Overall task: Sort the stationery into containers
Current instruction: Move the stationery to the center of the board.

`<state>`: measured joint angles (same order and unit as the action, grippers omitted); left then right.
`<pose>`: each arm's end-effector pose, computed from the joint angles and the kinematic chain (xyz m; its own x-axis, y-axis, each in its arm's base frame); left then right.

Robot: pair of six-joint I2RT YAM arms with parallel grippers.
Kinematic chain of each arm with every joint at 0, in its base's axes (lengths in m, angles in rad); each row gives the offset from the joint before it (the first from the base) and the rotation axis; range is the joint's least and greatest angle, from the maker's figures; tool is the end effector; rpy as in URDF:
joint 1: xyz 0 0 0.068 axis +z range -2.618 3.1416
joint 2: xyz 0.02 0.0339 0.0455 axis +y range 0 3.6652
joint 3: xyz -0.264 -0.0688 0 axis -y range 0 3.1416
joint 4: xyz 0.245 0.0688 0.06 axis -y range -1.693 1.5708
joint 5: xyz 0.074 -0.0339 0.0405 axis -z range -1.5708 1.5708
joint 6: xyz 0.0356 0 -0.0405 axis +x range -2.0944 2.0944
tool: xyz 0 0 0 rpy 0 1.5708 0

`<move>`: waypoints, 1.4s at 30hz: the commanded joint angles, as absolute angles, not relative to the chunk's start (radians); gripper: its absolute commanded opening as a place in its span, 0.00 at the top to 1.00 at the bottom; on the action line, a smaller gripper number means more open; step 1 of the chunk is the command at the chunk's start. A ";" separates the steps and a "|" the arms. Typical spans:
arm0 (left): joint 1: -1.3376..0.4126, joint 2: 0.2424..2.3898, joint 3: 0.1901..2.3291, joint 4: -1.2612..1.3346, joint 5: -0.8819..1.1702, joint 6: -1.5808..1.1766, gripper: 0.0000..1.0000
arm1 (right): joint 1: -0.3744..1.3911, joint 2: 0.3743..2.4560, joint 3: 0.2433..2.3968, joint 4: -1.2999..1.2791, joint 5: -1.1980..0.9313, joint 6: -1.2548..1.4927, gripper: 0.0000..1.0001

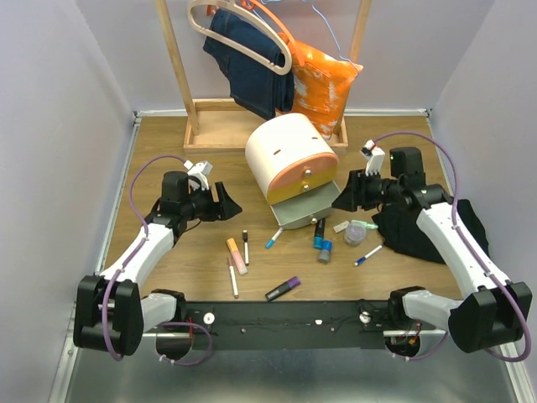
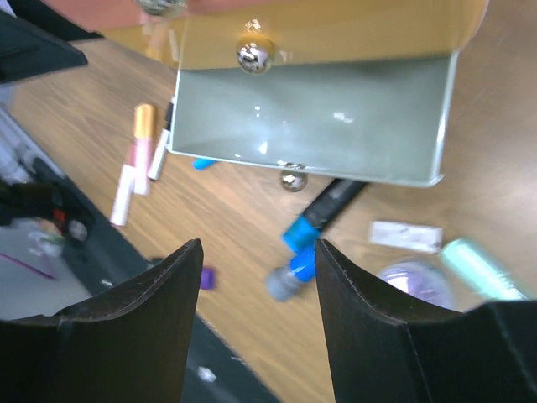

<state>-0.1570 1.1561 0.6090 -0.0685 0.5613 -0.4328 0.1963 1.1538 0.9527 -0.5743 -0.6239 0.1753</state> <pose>0.2332 -0.0561 0.2188 -0.7533 -0.2402 -0.6122 0.2706 0.7352 -0.6214 0.2300 0.0669 0.2927 -0.7750 -0.0098 -0.6319 -0.4391 0.7275 0.5272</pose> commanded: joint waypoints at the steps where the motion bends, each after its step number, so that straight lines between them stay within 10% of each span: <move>1: -0.147 1.100 0.664 -0.187 0.604 -0.256 0.16 | 0.192 1.172 1.107 -0.750 -0.594 -0.231 0.36; 12: -0.121 1.028 0.618 -0.184 0.644 -0.213 0.03 | 0.313 1.184 1.101 -1.111 -0.594 -1.129 0.34; 42: -0.121 1.163 0.853 -0.360 0.749 -0.060 0.08 | 0.316 1.229 0.936 -0.660 -0.336 -0.717 0.35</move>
<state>-0.1200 1.1419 0.8124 -0.3592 0.7380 -0.0692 0.3492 1.1831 0.9443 -0.7700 -0.3851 -0.8188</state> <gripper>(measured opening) 0.932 0.670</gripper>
